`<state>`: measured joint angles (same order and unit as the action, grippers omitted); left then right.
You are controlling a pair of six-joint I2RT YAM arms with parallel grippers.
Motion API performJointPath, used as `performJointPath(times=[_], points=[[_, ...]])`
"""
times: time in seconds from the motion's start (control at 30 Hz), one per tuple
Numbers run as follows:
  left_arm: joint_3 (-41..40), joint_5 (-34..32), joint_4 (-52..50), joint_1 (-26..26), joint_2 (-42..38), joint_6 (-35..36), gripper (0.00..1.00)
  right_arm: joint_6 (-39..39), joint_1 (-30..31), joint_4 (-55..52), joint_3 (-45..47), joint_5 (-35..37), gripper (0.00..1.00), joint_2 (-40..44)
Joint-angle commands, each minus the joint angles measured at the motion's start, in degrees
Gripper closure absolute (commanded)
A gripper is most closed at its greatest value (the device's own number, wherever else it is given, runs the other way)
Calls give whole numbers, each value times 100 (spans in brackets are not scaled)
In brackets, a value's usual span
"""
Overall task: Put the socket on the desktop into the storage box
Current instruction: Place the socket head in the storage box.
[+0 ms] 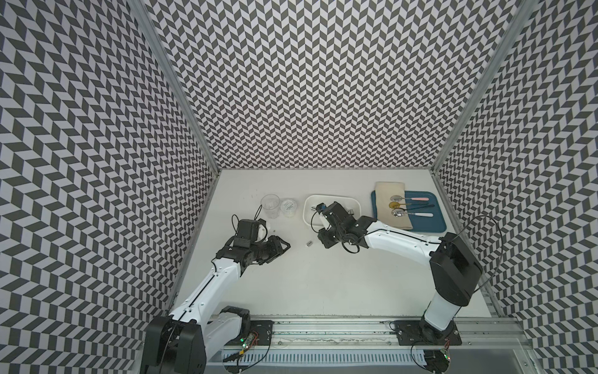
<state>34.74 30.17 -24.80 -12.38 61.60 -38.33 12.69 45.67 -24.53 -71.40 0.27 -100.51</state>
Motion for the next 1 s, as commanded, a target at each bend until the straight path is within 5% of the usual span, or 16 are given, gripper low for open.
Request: performJointPath(times=[0.0, 0.97], points=[[290, -51, 338, -241, 160, -154, 56, 129, -257, 24, -310, -62, 71, 130], [763, -378, 845, -975, 917, -425, 56, 371, -1394, -486, -2871, -76, 71, -2287]])
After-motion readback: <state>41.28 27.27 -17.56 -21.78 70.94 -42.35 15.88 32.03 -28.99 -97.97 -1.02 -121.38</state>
